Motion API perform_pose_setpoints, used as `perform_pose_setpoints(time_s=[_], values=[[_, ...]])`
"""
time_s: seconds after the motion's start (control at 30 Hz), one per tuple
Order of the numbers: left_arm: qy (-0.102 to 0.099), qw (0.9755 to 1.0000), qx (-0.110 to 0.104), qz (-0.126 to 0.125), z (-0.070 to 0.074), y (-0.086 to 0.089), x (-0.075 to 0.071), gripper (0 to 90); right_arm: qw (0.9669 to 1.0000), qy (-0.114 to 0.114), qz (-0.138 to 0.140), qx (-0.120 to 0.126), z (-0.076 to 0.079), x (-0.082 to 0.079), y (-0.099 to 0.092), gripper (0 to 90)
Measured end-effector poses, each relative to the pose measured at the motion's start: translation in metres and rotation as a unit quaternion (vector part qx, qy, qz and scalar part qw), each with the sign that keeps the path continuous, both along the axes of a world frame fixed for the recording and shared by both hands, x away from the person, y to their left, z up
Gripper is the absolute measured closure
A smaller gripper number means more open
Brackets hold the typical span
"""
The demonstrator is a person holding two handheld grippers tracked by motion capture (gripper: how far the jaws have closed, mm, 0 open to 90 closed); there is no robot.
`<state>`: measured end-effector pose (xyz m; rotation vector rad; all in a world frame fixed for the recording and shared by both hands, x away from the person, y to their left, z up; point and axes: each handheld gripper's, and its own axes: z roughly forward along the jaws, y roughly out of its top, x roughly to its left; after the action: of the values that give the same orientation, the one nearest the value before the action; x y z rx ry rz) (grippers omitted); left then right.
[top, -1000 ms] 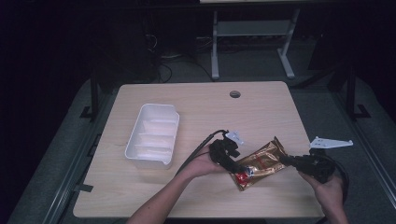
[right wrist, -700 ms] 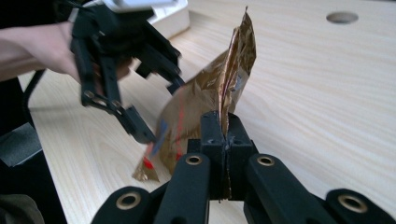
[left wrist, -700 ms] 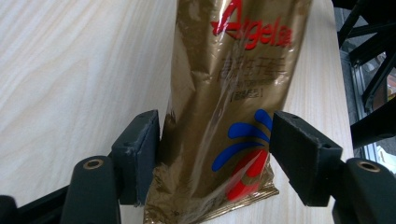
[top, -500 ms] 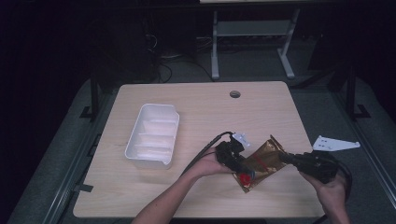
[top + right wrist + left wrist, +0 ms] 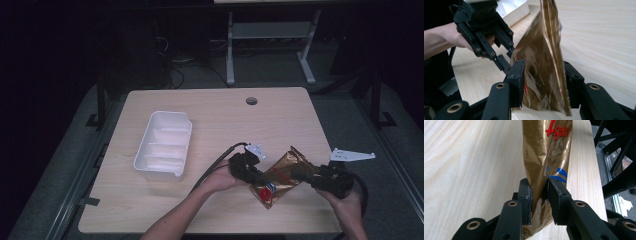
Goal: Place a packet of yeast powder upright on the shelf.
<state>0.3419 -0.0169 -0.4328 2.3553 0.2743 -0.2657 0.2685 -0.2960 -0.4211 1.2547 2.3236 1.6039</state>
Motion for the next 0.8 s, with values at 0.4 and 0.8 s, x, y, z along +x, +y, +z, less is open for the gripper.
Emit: perform_pose_setpoints(time_s=[0.4, 0.8], values=[[-0.016, 0.9998, -0.005, 0.013, 0.0, 0.011, -0.006, 65.7, 0.9984, 0.022, 0.029, 0.042, -0.006, 0.004, 0.006, 81.3], [-0.04, 0.9984, -0.017, 0.035, 0.007, 0.032, -0.015, 50.7, 0.9993, 0.018, 0.005, 0.032, 0.01, -0.001, 0.0, 84.6]])
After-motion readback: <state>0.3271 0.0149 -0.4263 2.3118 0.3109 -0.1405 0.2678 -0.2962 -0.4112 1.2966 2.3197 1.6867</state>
